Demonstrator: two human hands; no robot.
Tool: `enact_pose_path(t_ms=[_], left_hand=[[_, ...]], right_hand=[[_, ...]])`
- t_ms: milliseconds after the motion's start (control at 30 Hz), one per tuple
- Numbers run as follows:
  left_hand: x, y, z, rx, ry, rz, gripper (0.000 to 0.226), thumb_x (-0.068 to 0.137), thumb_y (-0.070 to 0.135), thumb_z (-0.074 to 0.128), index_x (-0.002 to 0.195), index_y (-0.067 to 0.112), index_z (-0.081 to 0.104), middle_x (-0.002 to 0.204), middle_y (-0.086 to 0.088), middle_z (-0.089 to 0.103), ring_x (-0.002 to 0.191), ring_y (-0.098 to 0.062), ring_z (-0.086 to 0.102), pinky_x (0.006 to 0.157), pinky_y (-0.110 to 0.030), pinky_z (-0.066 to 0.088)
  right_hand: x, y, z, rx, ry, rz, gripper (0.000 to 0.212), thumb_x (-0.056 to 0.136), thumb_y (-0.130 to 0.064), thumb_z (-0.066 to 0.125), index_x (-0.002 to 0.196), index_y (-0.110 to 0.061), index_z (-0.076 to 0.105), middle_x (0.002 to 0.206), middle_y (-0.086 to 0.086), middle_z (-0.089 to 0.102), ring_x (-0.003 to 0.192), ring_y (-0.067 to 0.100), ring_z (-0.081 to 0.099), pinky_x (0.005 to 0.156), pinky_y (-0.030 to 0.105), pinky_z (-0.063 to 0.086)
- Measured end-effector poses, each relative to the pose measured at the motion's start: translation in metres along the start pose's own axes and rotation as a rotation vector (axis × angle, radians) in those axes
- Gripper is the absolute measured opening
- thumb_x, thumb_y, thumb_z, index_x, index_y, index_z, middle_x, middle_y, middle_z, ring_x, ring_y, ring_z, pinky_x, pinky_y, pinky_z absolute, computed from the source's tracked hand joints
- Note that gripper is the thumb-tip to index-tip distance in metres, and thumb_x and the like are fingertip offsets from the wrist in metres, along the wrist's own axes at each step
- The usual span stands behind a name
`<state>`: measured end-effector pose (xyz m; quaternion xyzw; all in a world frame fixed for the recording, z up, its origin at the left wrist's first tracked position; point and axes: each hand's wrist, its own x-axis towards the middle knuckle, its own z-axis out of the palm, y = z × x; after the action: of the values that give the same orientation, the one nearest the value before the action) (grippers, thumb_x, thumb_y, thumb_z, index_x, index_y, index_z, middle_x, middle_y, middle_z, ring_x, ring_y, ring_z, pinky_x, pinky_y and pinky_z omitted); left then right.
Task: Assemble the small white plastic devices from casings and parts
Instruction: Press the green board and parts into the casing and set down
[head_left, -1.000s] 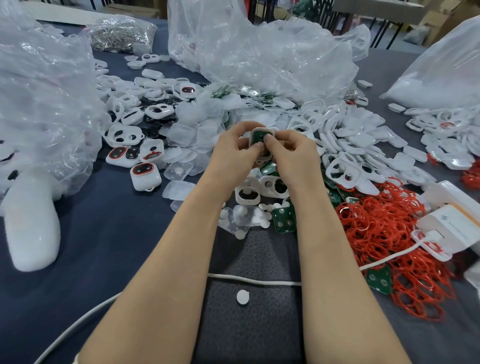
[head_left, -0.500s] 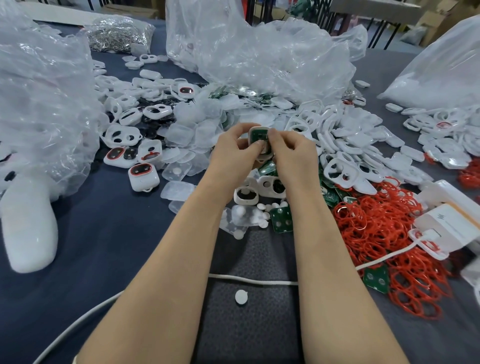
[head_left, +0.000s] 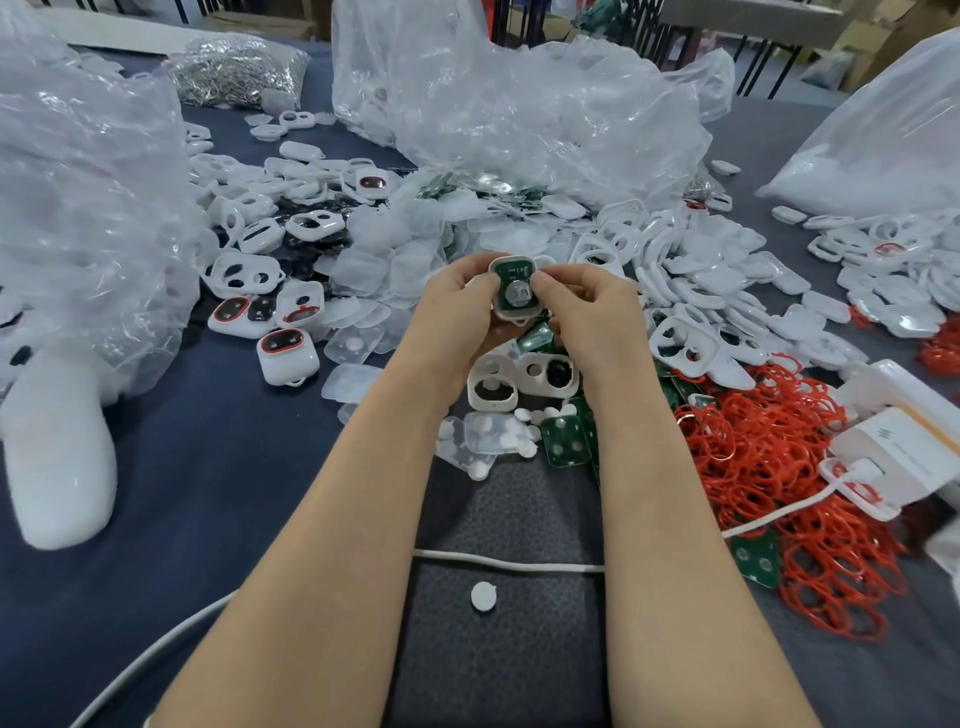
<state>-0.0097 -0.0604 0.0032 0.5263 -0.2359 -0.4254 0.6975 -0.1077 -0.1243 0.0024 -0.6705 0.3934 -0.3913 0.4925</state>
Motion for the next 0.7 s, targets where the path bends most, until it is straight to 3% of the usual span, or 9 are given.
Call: enact_pose_path(t_ms=[233, 333, 433, 533, 700], left_hand=[[-0.0002, -0.0005, -0.0004, 0.011, -0.003, 0.002, 0.024, 0.097, 0.000, 0.042, 0.099, 0.012, 0.062, 0.094, -0.008, 0.067, 0.078, -0.015, 0.067, 0.061, -0.019, 0.054], [0.0008, -0.0015, 0.0000, 0.009, 0.004, 0.002, 0.023, 0.099, 0.002, 0.042, 0.098, 0.013, 0.062, 0.096, -0.009, 0.066, 0.075, -0.014, 0.068, 0.060, -0.019, 0.054], [0.0013, -0.0007, -0.0003, -0.014, 0.016, -0.009, 0.024, 0.098, 0.001, 0.040, 0.097, 0.013, 0.061, 0.098, -0.011, 0.065, 0.077, -0.016, 0.066, 0.062, -0.022, 0.056], [0.0012, 0.0008, -0.0014, -0.065, 0.043, -0.013, 0.026, 0.096, -0.002, 0.040, 0.091, 0.014, 0.060, 0.090, -0.009, 0.065, 0.075, -0.015, 0.065, 0.063, -0.023, 0.058], [0.0024, 0.0010, -0.0022, -0.062, 0.052, -0.015, 0.029, 0.096, -0.004, 0.036, 0.093, 0.013, 0.059, 0.088, -0.009, 0.064, 0.073, -0.015, 0.062, 0.054, -0.019, 0.053]], right_hand=[[-0.0008, 0.0001, 0.0015, -0.029, 0.003, -0.004, 0.011, 0.089, -0.022, 0.065, 0.081, -0.029, 0.062, 0.074, -0.007, 0.061, 0.065, 0.001, 0.055, 0.055, 0.007, 0.044], [-0.0018, 0.0003, 0.0033, -0.057, 0.046, -0.015, 0.003, 0.089, -0.025, 0.066, 0.091, -0.024, 0.063, 0.077, -0.010, 0.060, 0.071, 0.001, 0.057, 0.061, 0.012, 0.046], [-0.0038, -0.0015, 0.0040, -0.225, 0.109, -0.188, 0.014, 0.089, -0.026, 0.065, 0.101, -0.020, 0.063, 0.084, -0.009, 0.058, 0.074, 0.003, 0.052, 0.067, 0.013, 0.042], [-0.0053, -0.0050, 0.0037, -0.377, 0.056, -0.317, 0.016, 0.088, -0.023, 0.066, 0.103, -0.020, 0.064, 0.098, 0.000, 0.054, 0.077, 0.009, 0.047, 0.075, 0.018, 0.041], [-0.0065, -0.0041, 0.0045, -0.478, -0.044, -0.328, 0.023, 0.088, -0.022, 0.066, 0.111, -0.024, 0.066, 0.106, -0.002, 0.042, 0.070, -0.004, 0.038, 0.076, 0.010, 0.034]])
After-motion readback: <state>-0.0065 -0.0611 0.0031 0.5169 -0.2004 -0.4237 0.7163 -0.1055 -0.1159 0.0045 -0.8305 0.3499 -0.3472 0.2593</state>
